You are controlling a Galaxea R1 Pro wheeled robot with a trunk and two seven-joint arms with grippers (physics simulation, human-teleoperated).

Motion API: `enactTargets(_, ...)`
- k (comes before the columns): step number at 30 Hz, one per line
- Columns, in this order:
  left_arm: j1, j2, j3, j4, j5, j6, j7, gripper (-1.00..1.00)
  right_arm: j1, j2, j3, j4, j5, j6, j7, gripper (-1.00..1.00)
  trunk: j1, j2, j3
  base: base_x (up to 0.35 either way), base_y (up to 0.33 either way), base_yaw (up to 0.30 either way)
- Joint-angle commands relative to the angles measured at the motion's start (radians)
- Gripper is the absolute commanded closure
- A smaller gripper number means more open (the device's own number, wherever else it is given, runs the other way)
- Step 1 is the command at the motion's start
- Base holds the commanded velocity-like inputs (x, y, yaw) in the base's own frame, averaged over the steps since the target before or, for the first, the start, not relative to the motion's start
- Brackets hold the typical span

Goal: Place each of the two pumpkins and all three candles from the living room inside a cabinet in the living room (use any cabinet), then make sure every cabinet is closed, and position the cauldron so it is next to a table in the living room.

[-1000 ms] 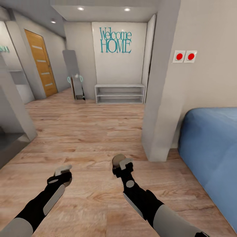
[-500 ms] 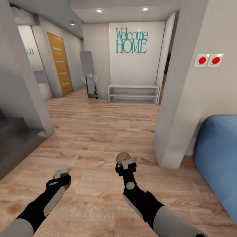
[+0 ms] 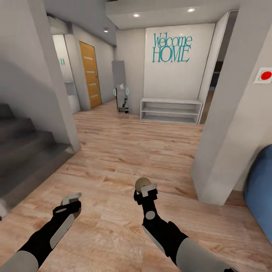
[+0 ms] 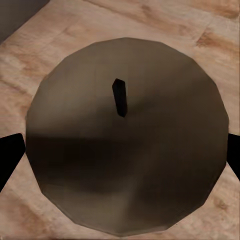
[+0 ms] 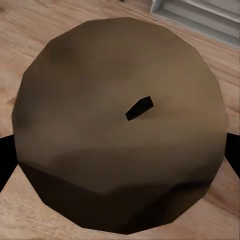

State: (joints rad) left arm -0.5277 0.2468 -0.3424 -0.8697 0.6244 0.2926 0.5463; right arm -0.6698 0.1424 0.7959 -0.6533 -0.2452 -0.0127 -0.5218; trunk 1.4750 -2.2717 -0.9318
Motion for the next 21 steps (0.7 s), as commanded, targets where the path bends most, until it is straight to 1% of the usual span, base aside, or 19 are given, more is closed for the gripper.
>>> enactTargets(1, 0.000, 0.000, 0.000, 0.000, -0.002, 0.000, -0.002, 1.00, 0.000, 0.000, 0.000, 0.000, 0.002, 0.000, 0.000, 1.00, -0.004, 0.007, 0.003, 0.000, 0.000, 0.285)
enactTargets(14, 0.000, -0.002, 0.000, 0.001, -0.002, 0.000, -0.002, 1.00, -0.001, -0.001, 0.000, 0.000, 0.003, -0.001, 0.000, 1.00, -0.054, 0.098, 0.044, 0.000, 0.000, 0.282)
enactTargets(21, 0.000, -0.002, 0.000, 0.002, -0.002, 0.000, -0.002, 1.00, 0.000, 0.000, 0.000, 0.000, 0.002, 0.000, 0.000, 1.00, -0.081, 0.147, 0.066, 0.000, 0.000, 0.045)
